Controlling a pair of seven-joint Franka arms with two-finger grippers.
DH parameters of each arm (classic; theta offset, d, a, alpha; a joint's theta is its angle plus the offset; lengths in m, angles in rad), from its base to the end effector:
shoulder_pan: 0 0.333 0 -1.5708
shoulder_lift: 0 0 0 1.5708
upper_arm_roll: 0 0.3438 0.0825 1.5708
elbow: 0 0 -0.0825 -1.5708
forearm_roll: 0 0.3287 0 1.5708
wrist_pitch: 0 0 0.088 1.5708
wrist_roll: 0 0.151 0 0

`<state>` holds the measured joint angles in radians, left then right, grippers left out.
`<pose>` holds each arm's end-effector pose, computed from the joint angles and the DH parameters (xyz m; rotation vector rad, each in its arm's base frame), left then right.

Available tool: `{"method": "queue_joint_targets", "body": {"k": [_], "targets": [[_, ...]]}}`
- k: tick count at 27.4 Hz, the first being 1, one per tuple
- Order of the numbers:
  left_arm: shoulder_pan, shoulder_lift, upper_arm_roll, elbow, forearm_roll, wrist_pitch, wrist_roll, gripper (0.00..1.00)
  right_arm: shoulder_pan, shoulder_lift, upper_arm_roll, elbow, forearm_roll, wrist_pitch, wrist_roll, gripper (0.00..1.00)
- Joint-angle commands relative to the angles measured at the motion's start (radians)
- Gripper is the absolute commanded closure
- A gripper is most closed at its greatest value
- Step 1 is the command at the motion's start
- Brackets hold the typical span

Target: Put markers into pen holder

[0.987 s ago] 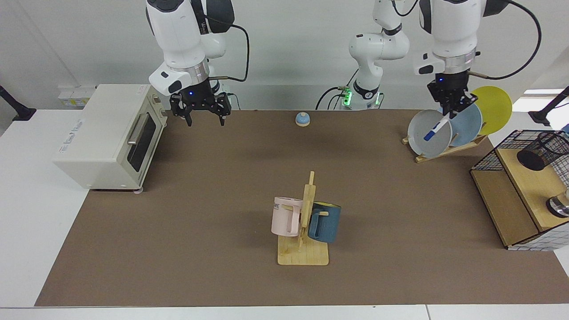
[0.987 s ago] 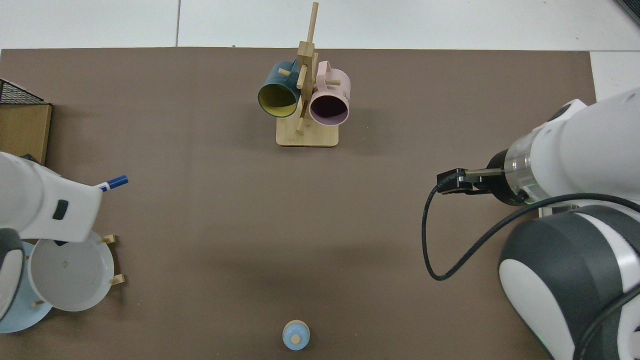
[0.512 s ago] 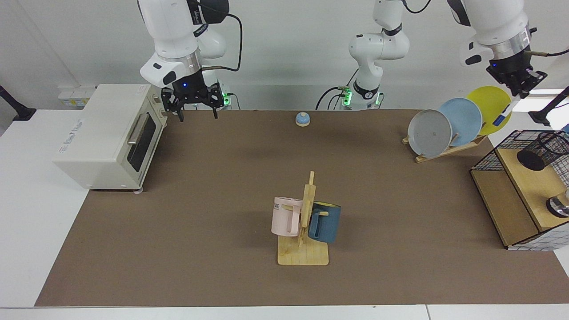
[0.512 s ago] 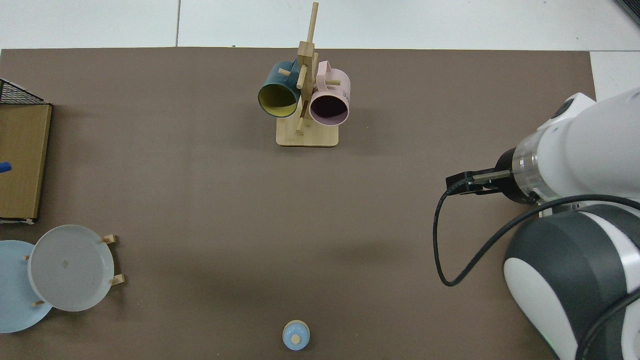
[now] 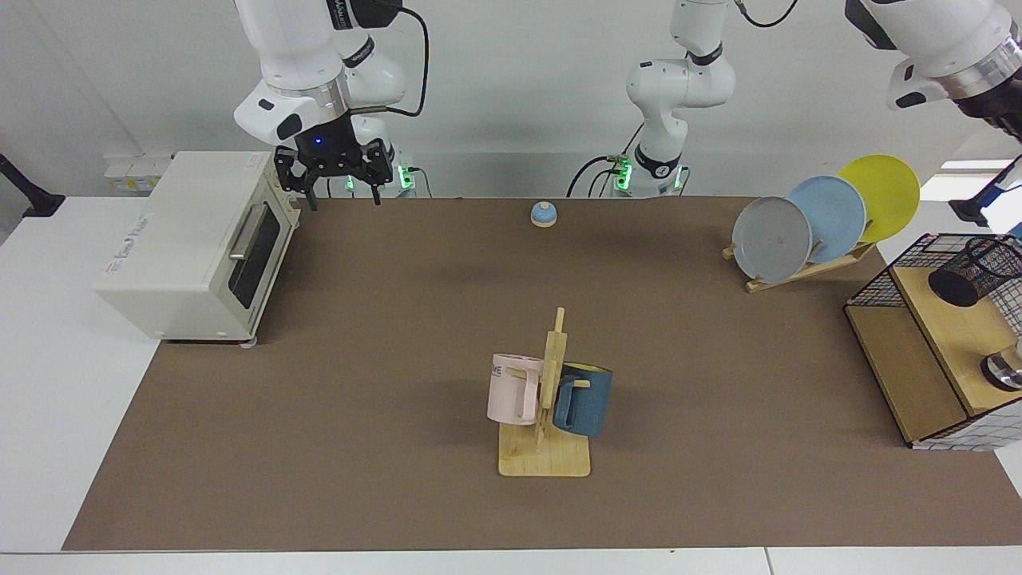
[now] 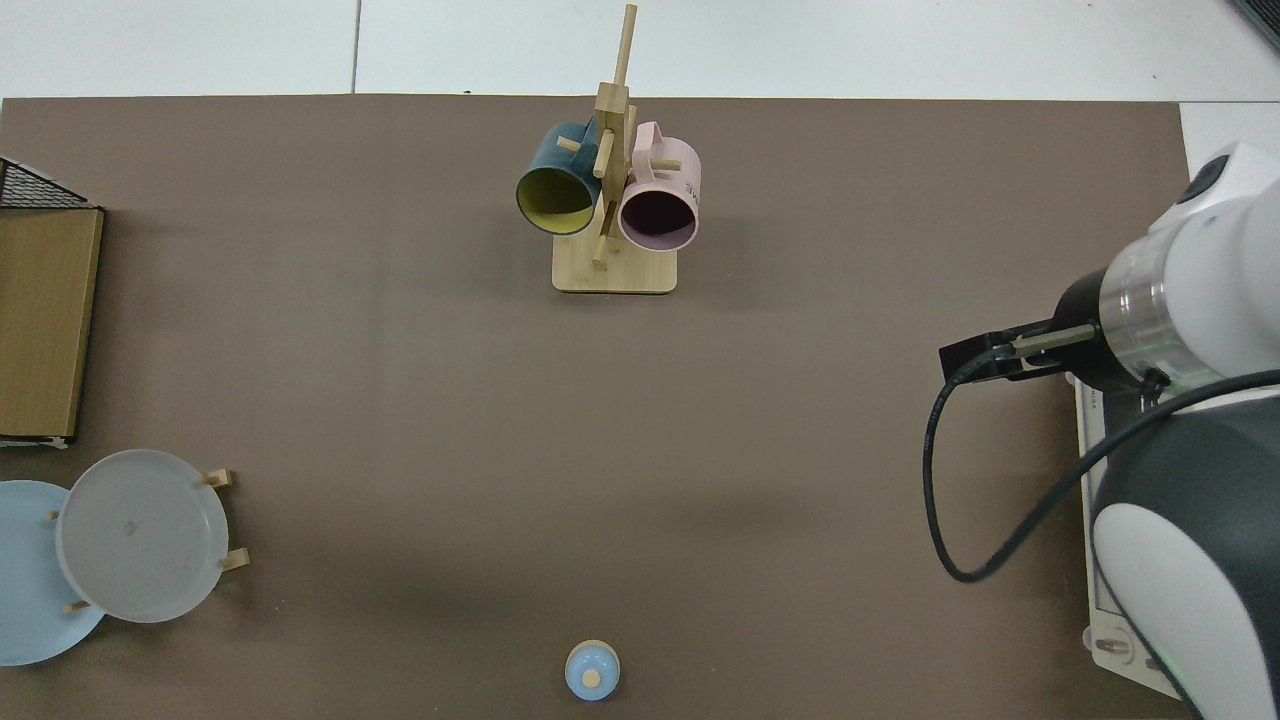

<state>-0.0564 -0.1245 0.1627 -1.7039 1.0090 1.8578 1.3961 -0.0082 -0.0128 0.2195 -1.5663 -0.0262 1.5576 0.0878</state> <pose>0.4816 0.1602 0.6962 -1.6349 1.4515 0.5781 0.4837 0.1005 0.6153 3.1076 0.1915 0.0126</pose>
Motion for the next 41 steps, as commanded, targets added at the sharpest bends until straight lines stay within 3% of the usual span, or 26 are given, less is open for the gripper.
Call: {"method": "queue_joint_targets", "body": {"k": [1, 12, 20, 24, 41], "targets": [[0.015, 0.075, 0.069, 0.087, 0.030, 0.081, 0.127, 1.00, -0.026, 0.019, 0.014, 0.031, -0.009, -0.019, -0.030, 0.01], [0.125, 0.216, 0.095, 0.144, 0.066, 0.280, 0.216, 1.00, -0.065, 0.014, 0.017, 0.019, 0.008, -0.016, 0.217, 0.01], [0.136, 0.261, 0.101, 0.136, 0.085, 0.297, 0.248, 1.00, -0.064, 0.005, 0.017, -0.017, 0.011, 0.013, 0.305, 0.01], [0.178, 0.261, 0.097, 0.113, 0.068, 0.307, 0.279, 1.00, -0.064, 0.004, 0.017, -0.020, 0.014, 0.013, 0.331, 0.01], [0.191, 0.187, 0.098, -0.042, -0.050, 0.265, 0.377, 1.00, -0.065, 0.001, 0.017, -0.020, 0.040, 0.013, 0.332, 0.00]]}}
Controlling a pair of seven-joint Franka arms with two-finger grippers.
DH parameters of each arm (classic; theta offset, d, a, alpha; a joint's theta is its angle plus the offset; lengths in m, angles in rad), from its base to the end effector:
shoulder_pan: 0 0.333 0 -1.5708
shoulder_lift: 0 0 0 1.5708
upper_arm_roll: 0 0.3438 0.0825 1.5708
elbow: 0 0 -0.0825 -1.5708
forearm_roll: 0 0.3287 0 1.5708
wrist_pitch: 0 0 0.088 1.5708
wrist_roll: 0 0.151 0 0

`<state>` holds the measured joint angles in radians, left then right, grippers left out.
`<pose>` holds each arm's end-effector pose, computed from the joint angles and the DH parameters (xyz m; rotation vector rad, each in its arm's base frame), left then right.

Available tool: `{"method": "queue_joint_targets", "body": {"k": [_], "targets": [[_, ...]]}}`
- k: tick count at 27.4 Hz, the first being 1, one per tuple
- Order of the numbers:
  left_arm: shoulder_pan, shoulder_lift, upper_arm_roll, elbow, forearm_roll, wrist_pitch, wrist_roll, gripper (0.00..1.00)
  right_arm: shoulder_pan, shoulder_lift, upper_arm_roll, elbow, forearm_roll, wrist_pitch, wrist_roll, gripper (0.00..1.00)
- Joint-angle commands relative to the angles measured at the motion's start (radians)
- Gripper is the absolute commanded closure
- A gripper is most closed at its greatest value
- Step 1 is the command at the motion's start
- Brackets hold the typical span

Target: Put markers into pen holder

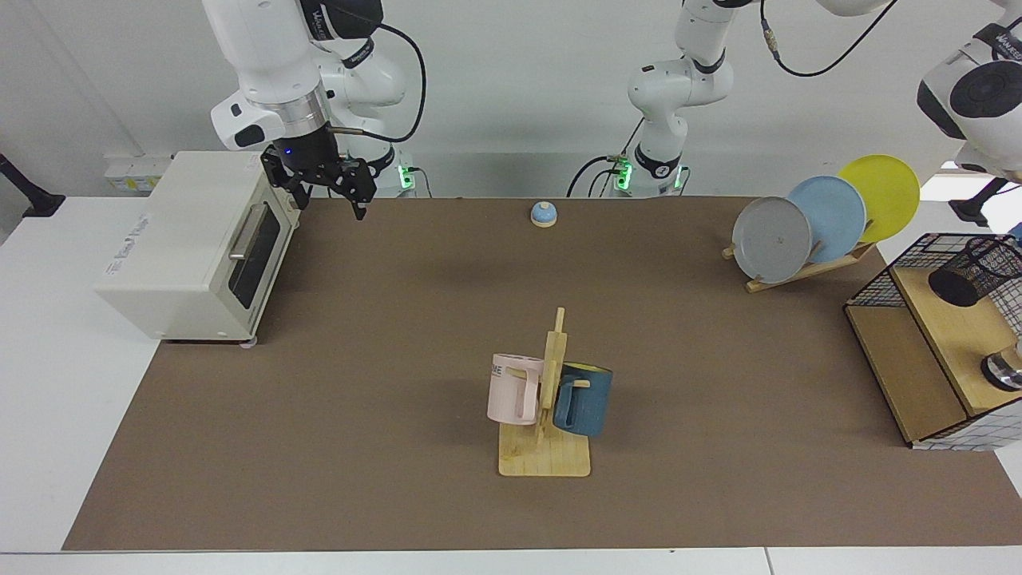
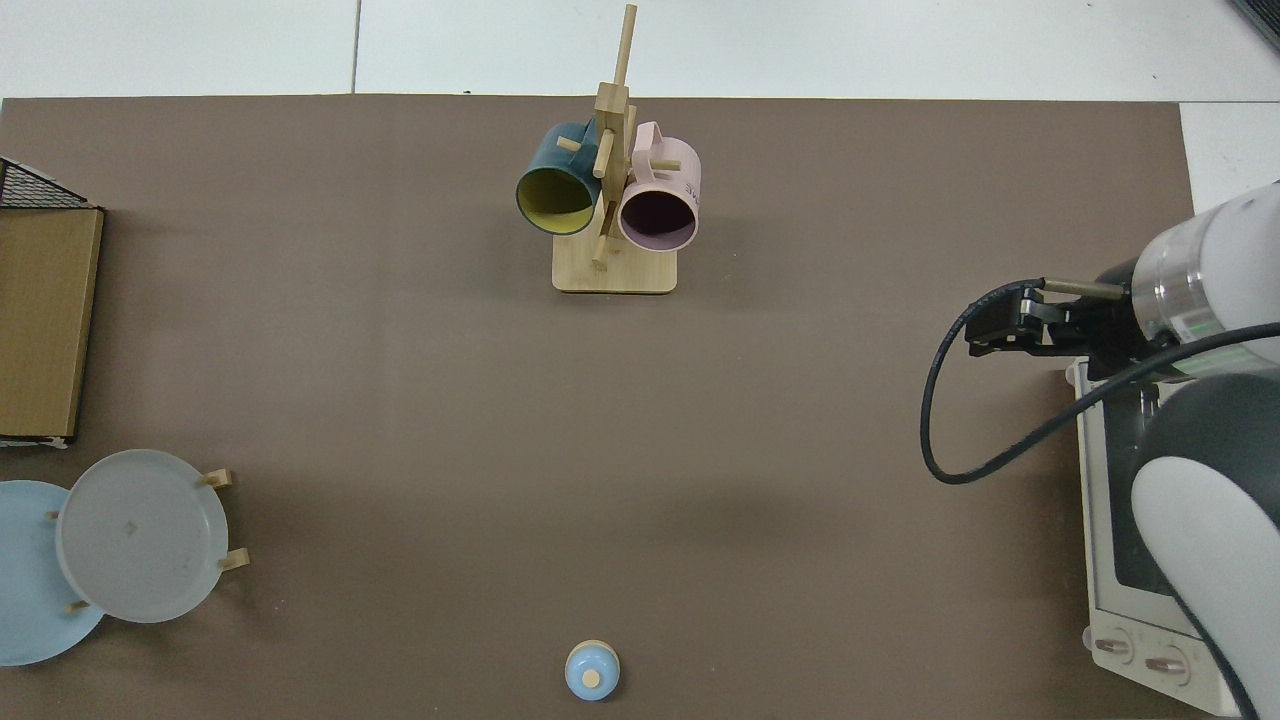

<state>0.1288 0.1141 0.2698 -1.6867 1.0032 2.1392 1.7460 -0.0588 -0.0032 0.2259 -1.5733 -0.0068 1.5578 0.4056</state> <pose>0.5308 0.2869 0.5977 -1.4314 1.7698 0.8573 0.4894 0.0817 0.6077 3.1086 -0.3726 -0.0153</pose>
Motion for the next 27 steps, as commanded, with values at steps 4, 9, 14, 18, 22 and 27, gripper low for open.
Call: {"method": "queue_joint_targets", "body": {"k": [4, 9, 14, 18, 22, 27], "targets": [[0.005, -0.070, -0.012, -0.091, -0.058, -0.024, 0.027, 1.00, -0.015, -0.009, 0.010, -0.011, 0.021, 0.013, 0.015, 0.00], [0.003, -0.073, -0.012, -0.103, -0.063, -0.022, 0.027, 1.00, -0.015, -0.009, 0.010, -0.011, 0.021, 0.013, 0.015, 0.00], [0.000, -0.070, -0.011, -0.114, -0.097, -0.022, 0.020, 1.00, -0.015, -0.009, 0.010, -0.011, 0.021, 0.013, 0.015, 0.00], [-0.001, -0.064, -0.011, -0.114, -0.101, -0.012, 0.015, 1.00, -0.015, -0.009, 0.010, -0.011, 0.021, 0.013, 0.015, 0.00], [0.006, -0.054, -0.011, -0.116, -0.103, -0.002, 0.004, 1.00, -0.015, -0.009, 0.010, -0.013, 0.021, 0.013, 0.015, 0.00], [0.017, -0.034, -0.007, -0.116, -0.109, 0.040, -0.014, 1.00, -0.015, -0.009, 0.010, -0.011, 0.021, 0.013, 0.015, 0.00]]}}
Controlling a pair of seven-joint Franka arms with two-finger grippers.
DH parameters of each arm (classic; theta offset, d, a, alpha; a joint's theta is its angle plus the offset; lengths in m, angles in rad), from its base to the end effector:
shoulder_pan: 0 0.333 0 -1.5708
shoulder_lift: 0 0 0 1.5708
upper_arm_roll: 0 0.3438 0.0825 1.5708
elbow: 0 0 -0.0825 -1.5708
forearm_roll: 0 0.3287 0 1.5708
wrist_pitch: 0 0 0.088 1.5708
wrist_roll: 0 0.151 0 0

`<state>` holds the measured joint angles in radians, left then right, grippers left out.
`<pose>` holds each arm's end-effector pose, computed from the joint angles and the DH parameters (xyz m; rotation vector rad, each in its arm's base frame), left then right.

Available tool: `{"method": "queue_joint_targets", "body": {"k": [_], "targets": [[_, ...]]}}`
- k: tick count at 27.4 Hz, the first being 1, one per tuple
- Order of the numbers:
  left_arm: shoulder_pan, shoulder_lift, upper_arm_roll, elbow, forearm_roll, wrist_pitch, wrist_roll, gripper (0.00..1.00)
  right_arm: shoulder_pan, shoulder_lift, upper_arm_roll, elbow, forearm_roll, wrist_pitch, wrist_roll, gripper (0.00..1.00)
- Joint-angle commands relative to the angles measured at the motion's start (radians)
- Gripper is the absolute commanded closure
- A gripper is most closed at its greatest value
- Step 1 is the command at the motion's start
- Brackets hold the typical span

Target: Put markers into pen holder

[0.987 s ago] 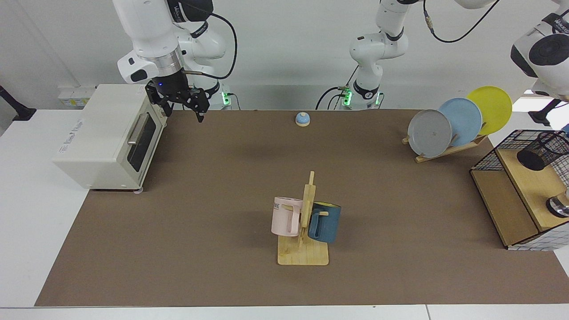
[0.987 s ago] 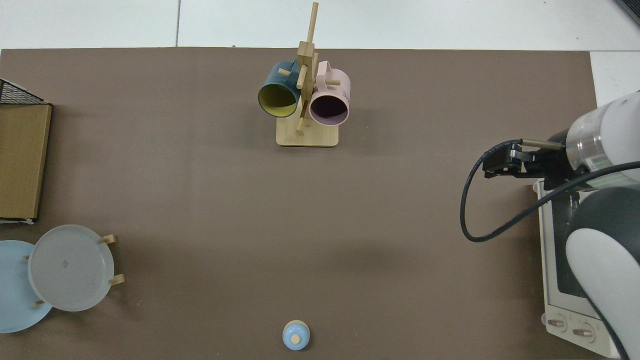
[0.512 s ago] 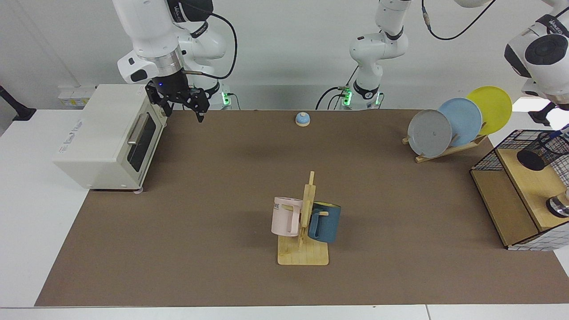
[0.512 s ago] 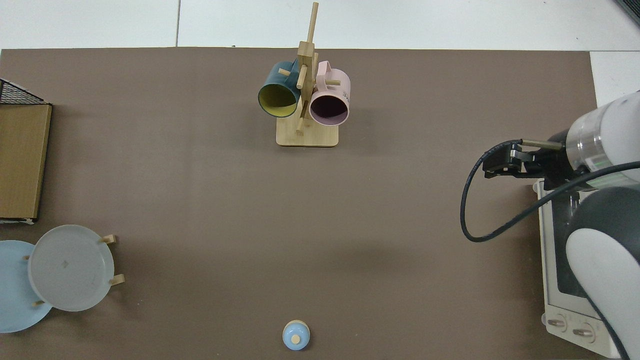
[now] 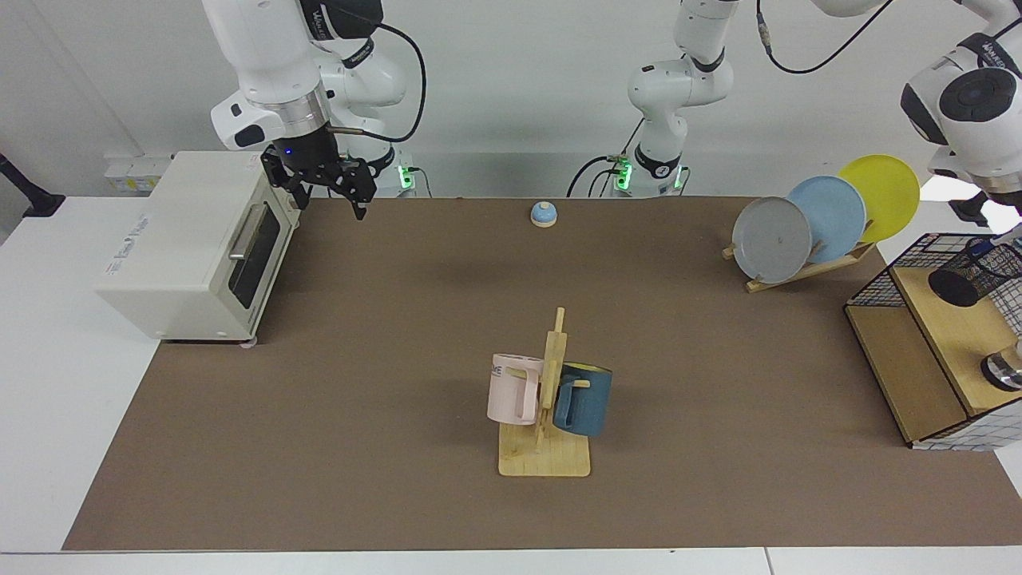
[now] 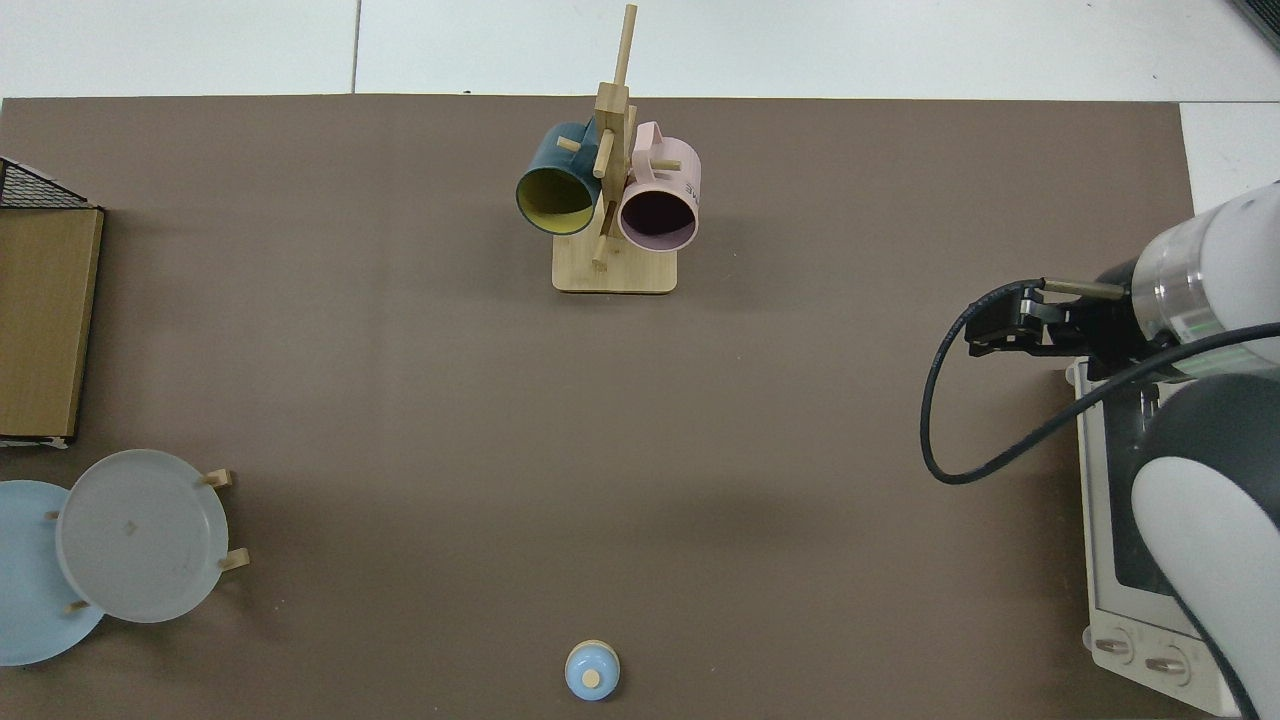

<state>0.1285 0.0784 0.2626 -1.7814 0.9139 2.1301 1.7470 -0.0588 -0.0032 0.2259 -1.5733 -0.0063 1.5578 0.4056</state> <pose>0.5149 0.2763 0.5658 -1.5228 1.8476 0.8022 0.4894 0.0818 0.6077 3.1091 -0.3726 -0.0155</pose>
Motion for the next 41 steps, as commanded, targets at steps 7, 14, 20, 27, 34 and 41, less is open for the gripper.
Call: {"method": "queue_joint_targets", "body": {"k": [7, 14, 20, 27, 34, 41], "targets": [[0.022, 0.012, 0.000, -0.026, -0.026, 0.067, -0.026, 1.00, -0.015, -0.009, 0.010, -0.013, 0.020, 0.013, 0.015, 0.00], [0.045, 0.011, 0.000, -0.084, -0.049, 0.117, -0.053, 1.00, -0.015, -0.009, 0.010, -0.011, 0.020, 0.013, 0.015, 0.00], [0.051, 0.014, 0.001, -0.107, -0.069, 0.152, -0.066, 1.00, -0.015, -0.009, 0.010, -0.011, 0.020, 0.013, 0.015, 0.00], [0.054, 0.015, 0.001, -0.110, -0.072, 0.156, -0.080, 1.00, -0.015, -0.009, 0.010, -0.011, 0.020, 0.013, 0.015, 0.00], [0.052, 0.018, 0.003, -0.107, -0.102, 0.156, -0.075, 0.87, -0.015, -0.009, 0.010, -0.011, 0.020, 0.013, 0.015, 0.00], [0.051, 0.024, 0.010, -0.098, -0.104, 0.152, -0.067, 0.40, -0.015, -0.009, 0.010, -0.011, 0.020, 0.013, 0.015, 0.00]]}}
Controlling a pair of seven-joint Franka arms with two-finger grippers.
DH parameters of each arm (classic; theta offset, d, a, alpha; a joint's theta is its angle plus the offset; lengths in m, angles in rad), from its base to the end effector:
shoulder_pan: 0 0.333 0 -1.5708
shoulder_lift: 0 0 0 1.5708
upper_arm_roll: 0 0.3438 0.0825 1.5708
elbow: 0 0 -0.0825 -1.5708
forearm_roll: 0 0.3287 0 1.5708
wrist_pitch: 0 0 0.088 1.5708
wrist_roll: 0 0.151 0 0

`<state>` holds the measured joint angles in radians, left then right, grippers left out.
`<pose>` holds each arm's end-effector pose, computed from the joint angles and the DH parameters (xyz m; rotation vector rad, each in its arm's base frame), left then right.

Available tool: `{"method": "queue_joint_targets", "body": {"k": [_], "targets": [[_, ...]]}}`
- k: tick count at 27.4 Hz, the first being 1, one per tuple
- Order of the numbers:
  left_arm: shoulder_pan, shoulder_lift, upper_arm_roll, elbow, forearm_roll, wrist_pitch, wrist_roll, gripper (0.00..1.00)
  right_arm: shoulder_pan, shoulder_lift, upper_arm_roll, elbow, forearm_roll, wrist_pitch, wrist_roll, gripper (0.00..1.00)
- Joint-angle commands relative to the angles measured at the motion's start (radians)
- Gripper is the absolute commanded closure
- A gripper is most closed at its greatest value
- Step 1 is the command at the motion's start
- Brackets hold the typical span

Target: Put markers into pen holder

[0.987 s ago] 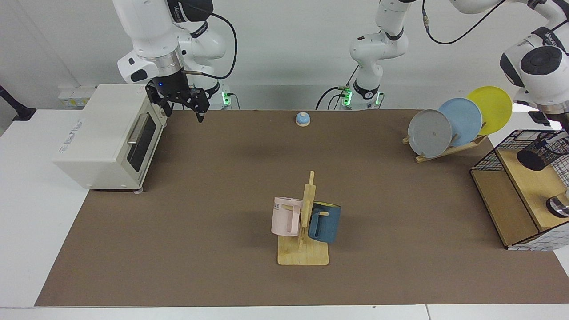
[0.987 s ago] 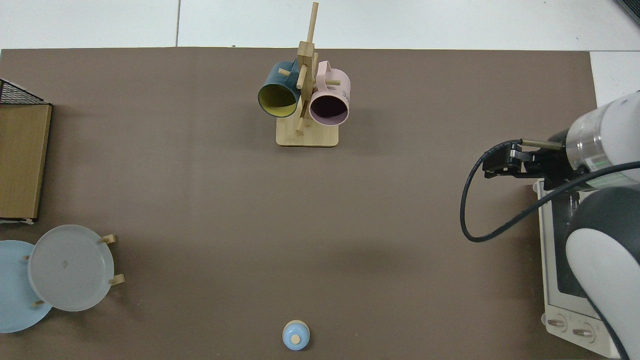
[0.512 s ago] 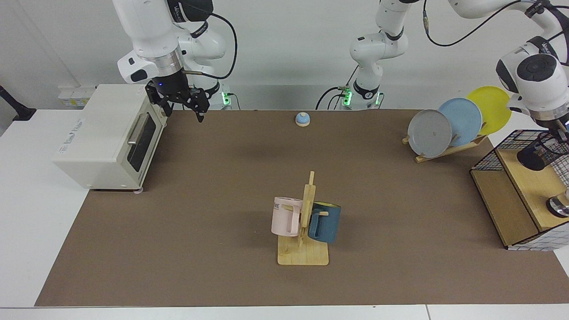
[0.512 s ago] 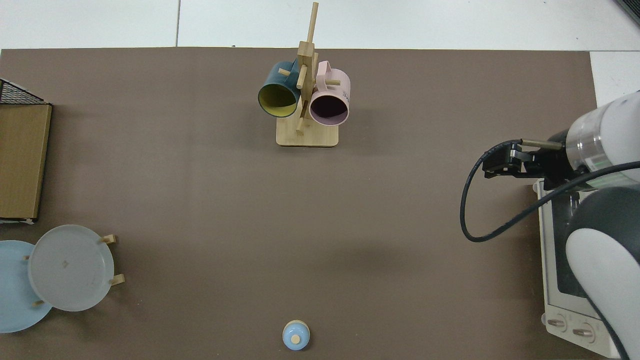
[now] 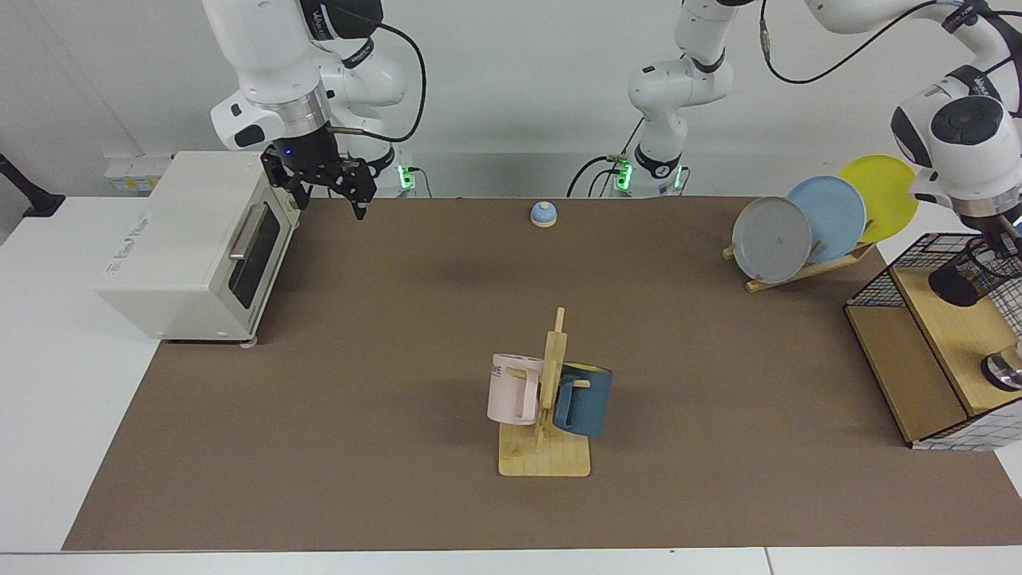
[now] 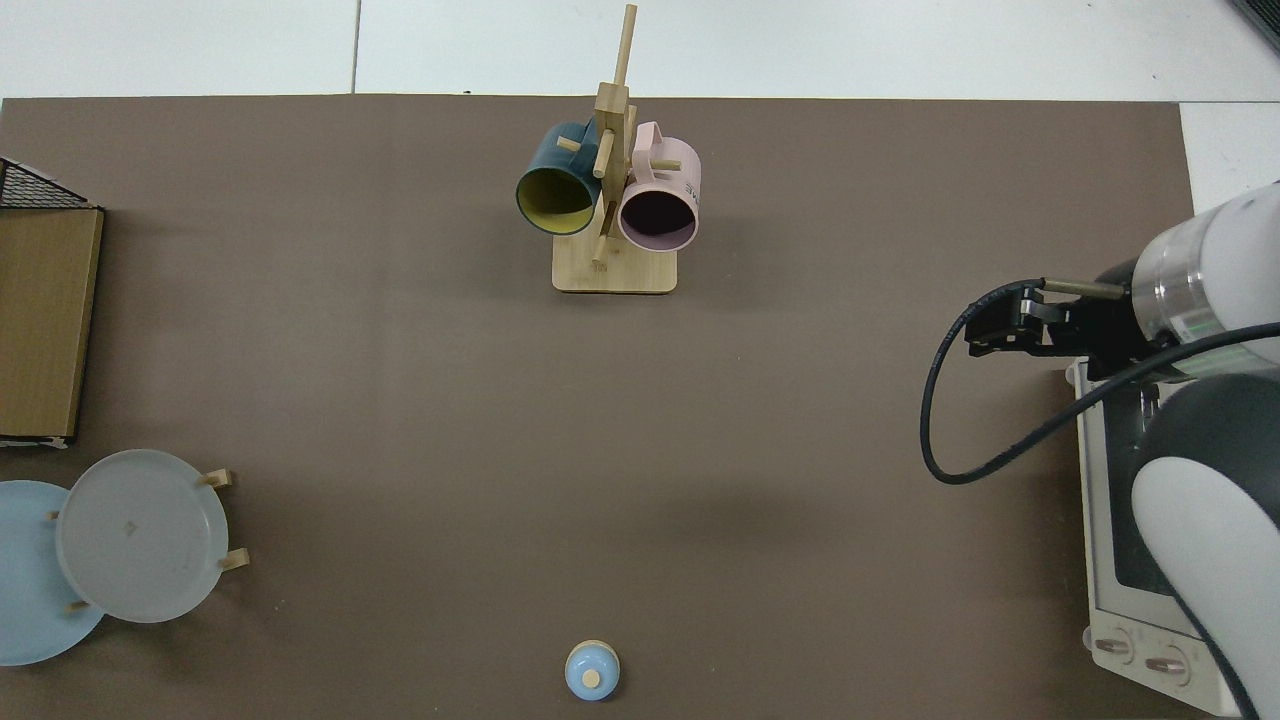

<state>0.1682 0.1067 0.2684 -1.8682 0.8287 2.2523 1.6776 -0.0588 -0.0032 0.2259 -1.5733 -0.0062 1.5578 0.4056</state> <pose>0.5148 0.2840 0.5134 -1.6347 1.8577 0.6683 0.4894 0.0818 0.6077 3.1092 -0.3726 -0.0155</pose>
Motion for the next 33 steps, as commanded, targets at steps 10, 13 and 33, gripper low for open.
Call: {"method": "queue_joint_targets", "body": {"k": [10, 13, 33], "targets": [[-0.001, -0.007, 0.012, 0.012, -0.020, 0.021, 0.002, 0.28, -0.015, -0.009, 0.010, -0.011, 0.020, 0.013, 0.013, 0.00], [-0.006, -0.010, 0.014, 0.027, -0.020, 0.016, 0.004, 0.23, -0.015, -0.009, 0.010, -0.011, 0.020, 0.013, 0.015, 0.00], [-0.029, -0.027, -0.061, 0.277, -0.247, -0.232, -0.012, 0.00, -0.015, -0.009, 0.010, -0.011, 0.020, 0.013, 0.015, 0.00]]}}
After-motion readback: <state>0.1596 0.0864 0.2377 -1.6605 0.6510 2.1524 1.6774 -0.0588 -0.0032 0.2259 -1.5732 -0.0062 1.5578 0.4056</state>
